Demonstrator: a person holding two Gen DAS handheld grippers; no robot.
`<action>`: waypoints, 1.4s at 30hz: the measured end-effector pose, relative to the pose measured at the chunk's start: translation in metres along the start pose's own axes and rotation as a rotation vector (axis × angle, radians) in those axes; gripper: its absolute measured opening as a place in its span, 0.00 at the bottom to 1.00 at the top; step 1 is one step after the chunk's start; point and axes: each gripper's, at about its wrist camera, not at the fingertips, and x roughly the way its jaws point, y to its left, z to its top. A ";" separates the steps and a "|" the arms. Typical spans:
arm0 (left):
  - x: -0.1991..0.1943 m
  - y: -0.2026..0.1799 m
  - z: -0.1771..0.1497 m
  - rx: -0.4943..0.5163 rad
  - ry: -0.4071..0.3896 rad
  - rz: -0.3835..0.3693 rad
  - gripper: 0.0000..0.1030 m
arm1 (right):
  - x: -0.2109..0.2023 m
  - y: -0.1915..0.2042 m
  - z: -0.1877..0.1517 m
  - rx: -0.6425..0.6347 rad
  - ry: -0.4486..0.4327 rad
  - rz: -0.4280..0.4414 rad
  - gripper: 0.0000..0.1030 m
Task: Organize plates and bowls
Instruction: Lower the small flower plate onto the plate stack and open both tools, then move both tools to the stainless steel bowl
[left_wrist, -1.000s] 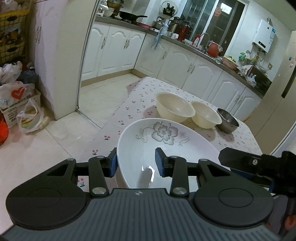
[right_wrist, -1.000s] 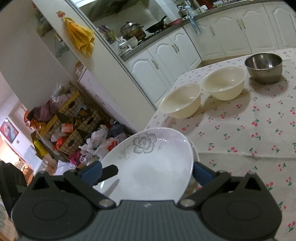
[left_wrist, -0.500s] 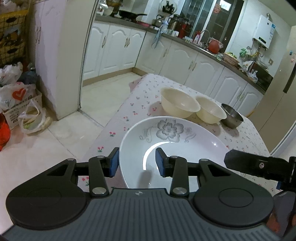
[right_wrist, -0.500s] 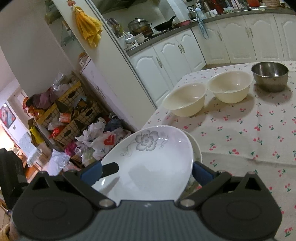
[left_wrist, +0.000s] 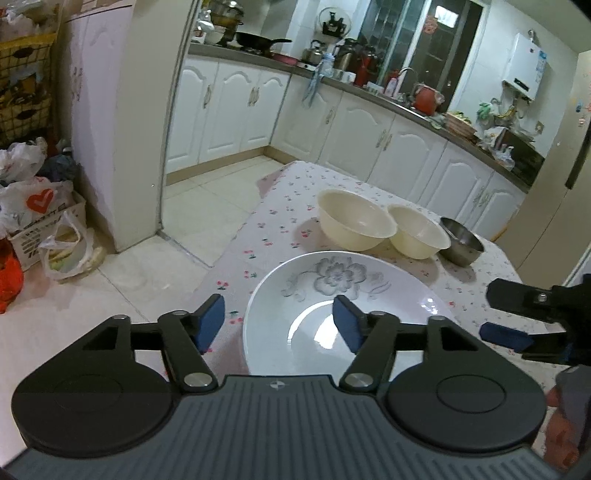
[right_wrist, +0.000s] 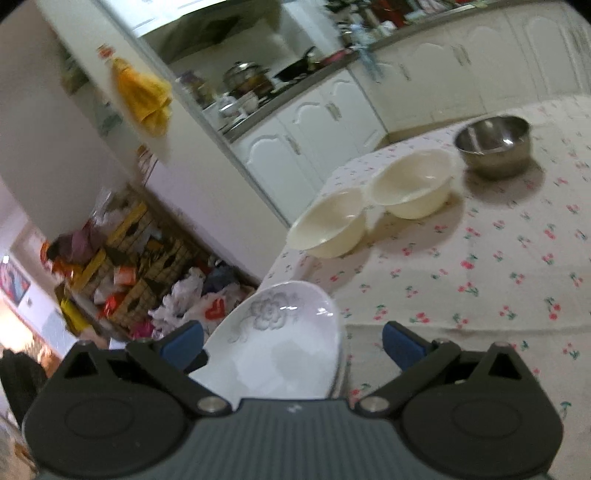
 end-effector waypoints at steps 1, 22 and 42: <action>0.000 -0.001 0.000 0.003 0.000 -0.003 0.87 | -0.001 -0.003 0.000 0.010 -0.005 -0.005 0.99; -0.001 -0.012 -0.001 0.044 0.053 -0.033 1.00 | -0.016 -0.046 0.007 0.120 -0.084 -0.061 0.99; 0.000 -0.022 0.002 0.101 0.068 -0.068 1.00 | -0.040 -0.097 0.021 0.227 -0.163 -0.085 0.99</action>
